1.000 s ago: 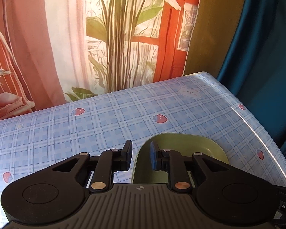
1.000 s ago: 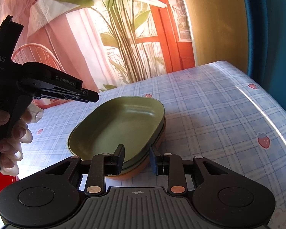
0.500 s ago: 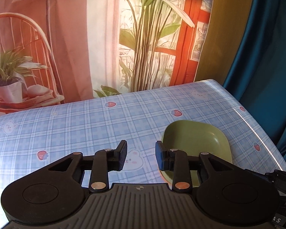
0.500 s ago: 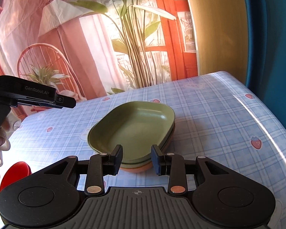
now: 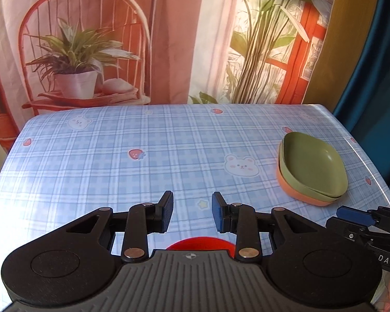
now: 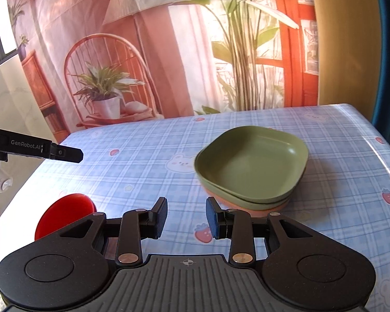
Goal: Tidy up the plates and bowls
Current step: 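Move the left tool to the red bowl stack and grasp its rim, then lift the red bowl stack with the left tool and carry it to the plates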
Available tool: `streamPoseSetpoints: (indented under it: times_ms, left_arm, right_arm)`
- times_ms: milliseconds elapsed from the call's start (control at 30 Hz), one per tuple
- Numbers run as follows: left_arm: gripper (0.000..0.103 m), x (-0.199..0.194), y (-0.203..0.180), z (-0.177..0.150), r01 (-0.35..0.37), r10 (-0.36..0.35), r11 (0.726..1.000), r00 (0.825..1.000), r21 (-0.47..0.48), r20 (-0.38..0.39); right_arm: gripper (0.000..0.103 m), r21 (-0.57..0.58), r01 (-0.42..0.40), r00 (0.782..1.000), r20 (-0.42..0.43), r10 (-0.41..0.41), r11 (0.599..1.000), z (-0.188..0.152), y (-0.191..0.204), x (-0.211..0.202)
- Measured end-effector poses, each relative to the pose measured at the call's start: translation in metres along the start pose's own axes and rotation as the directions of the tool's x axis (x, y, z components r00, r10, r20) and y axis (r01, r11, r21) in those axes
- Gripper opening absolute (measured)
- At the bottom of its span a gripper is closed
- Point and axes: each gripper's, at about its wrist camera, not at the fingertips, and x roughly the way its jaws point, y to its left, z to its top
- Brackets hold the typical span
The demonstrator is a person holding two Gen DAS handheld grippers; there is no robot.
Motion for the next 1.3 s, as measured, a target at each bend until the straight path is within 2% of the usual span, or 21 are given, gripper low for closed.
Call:
streamPoseSetpoints:
  times_ms: [267, 433, 767, 967, 1067, 1300]
  left_arm:
    - [0.034, -0.018, 0.038, -0.031, -0.030, 0.028, 0.995, 0.999, -0.094, -0.018]
    - [0.034, -0.018, 0.051, -0.053, 0.002, -0.009, 0.987, 0.999, -0.162, -0.040]
    - [0.034, -0.008, 0.051, -0.089, 0.040, -0.059, 0.973, 0.995, -0.227, -0.076]
    - [0.033, -0.002, 0.051, -0.104, 0.090, -0.112, 0.954, 0.992, -0.287, -0.062]
    - [0.029, 0.000, 0.053, -0.109, 0.107, -0.131, 0.943, 0.990, -0.314, -0.057]
    - [0.025, 0.001, 0.053, -0.111, 0.133, -0.153, 0.937, 0.988, -0.324, -0.037]
  right_arm:
    - [0.031, -0.064, -0.060, 0.997, -0.061, 0.056, 0.996, -0.005, 0.040, 0.014]
    - [0.031, -0.098, -0.077, 0.993, -0.093, 0.068, 0.992, -0.009, 0.058, 0.022]
    - [0.031, -0.141, -0.098, 0.989, -0.124, 0.081, 0.985, -0.010, 0.078, 0.033]
    - [0.031, -0.162, -0.114, 0.987, -0.130, 0.093, 0.980, -0.009, 0.088, 0.039]
    - [0.031, -0.174, -0.122, 0.985, -0.144, 0.097, 0.977, -0.010, 0.092, 0.042]
    - [0.031, -0.184, -0.142, 0.977, -0.183, 0.108, 0.973, -0.017, 0.096, 0.055]
